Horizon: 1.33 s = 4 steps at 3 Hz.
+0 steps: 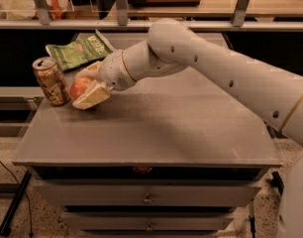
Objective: Move apple near orange can
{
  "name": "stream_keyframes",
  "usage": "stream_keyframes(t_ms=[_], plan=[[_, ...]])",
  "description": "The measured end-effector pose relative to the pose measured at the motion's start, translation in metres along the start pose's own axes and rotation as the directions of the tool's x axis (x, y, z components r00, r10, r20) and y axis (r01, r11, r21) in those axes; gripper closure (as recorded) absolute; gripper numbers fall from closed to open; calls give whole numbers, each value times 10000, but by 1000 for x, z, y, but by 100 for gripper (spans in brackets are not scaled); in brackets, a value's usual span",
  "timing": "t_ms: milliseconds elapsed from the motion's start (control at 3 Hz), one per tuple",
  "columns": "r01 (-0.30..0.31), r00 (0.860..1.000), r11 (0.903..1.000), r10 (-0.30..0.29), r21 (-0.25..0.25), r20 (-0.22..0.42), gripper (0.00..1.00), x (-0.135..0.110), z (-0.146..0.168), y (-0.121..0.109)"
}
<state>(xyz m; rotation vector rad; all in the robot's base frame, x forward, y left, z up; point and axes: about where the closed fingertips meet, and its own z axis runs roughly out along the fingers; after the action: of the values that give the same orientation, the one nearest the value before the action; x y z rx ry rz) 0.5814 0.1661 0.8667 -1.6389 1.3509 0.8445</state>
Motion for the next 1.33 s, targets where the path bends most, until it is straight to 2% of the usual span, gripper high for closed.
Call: stream_keyframes(t_ms=[1000,1333], plan=[[-350,9988,9993,356,-164,331,13,6,14,-5],[-434,9983,9987,443,-252,372,0,8,15,-6]])
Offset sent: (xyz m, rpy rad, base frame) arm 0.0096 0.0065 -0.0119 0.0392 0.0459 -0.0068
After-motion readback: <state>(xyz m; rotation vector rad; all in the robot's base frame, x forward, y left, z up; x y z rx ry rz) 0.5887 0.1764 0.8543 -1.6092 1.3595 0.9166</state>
